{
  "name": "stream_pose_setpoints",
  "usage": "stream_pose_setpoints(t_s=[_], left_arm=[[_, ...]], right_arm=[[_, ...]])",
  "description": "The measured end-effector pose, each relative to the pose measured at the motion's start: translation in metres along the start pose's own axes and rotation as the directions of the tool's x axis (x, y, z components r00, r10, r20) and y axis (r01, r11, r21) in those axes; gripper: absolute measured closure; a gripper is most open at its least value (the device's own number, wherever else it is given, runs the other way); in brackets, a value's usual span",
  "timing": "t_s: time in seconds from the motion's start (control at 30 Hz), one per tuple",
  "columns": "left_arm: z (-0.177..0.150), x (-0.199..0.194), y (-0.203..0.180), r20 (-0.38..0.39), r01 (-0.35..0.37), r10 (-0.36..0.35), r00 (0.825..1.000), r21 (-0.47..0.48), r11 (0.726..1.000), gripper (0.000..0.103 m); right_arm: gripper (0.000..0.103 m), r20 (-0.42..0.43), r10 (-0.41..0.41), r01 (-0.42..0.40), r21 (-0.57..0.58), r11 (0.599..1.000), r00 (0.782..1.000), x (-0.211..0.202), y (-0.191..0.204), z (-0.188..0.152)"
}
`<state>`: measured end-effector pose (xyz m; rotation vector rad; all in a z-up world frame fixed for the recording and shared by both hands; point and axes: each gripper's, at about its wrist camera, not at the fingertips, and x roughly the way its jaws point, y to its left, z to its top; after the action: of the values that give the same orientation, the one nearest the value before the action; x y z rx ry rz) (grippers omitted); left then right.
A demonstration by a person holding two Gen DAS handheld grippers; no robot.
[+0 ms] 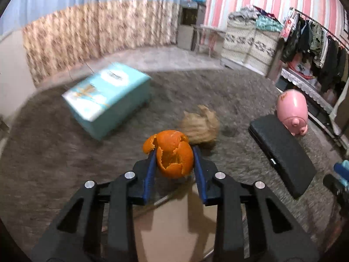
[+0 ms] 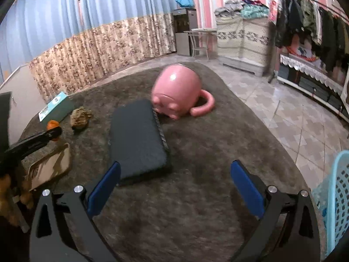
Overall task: Collect trash
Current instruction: 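Grasp the orange peel with the left tool while the right tool grasps the brown paper bag, then carry the orange peel and brown paper bag over the blue basket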
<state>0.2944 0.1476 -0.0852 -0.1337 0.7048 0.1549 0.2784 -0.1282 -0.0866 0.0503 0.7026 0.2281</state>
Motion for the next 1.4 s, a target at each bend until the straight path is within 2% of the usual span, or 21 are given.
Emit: stream_pose_setpoints(t_s=[0.17, 0.33, 0.5, 0.7, 0.83, 0.97, 1.03, 1.2, 1.4], left_arm=[[-0.006, -0.033, 0.05, 0.061, -0.12, 0.123, 0.991, -0.047, 0.992, 0.072], [-0.018, -0.044, 0.098, 0.058, -0.237, 0.244, 0.968, -0.106, 0.966, 0.072], [-0.022, -0.041, 0.131, 0.043, -0.254, 0.271, 0.962, -0.229, 0.94, 0.072], [-0.024, -0.039, 0.134, 0.054, -0.252, 0.274, 0.96, -0.259, 0.932, 0.071], [-0.03, -0.035, 0.14, 0.041, -0.239, 0.259, 0.965, -0.265, 0.934, 0.071], [-0.03, -0.034, 0.142, 0.043, -0.233, 0.252, 0.967, -0.254, 0.939, 0.071], [-0.03, -0.033, 0.142, 0.039, -0.232, 0.249, 0.968, -0.252, 0.94, 0.071], [-0.028, -0.03, 0.14, 0.03, -0.24, 0.255, 0.967, -0.244, 0.94, 0.071], [-0.026, -0.031, 0.131, 0.036, -0.269, 0.282, 0.959, -0.214, 0.939, 0.071]], right_arm=[[0.004, 0.027, 0.029, -0.027, -0.081, 0.996, 0.999, 0.011, 0.039, 0.017], [0.004, 0.054, 0.08, -0.069, -0.175, 0.982, 0.995, 0.026, 0.088, 0.035], [0.005, 0.017, 0.134, -0.126, -0.239, 0.963, 0.991, 0.053, 0.134, 0.045], [0.007, -0.038, 0.155, -0.159, -0.32, 0.934, 0.987, 0.086, 0.178, 0.049], [0.019, -0.09, 0.168, -0.19, -0.363, 0.912, 0.982, 0.105, 0.198, 0.05], [0.056, -0.163, 0.188, -0.237, -0.376, 0.896, 0.968, 0.119, 0.206, 0.046], [0.059, -0.172, 0.188, -0.242, -0.388, 0.889, 0.967, 0.121, 0.207, 0.039], [0.062, -0.101, 0.229, -0.25, -0.343, 0.906, 0.968, 0.095, 0.189, 0.041], [0.062, -0.031, 0.233, -0.233, -0.247, 0.941, 0.972, 0.045, 0.139, 0.037]])
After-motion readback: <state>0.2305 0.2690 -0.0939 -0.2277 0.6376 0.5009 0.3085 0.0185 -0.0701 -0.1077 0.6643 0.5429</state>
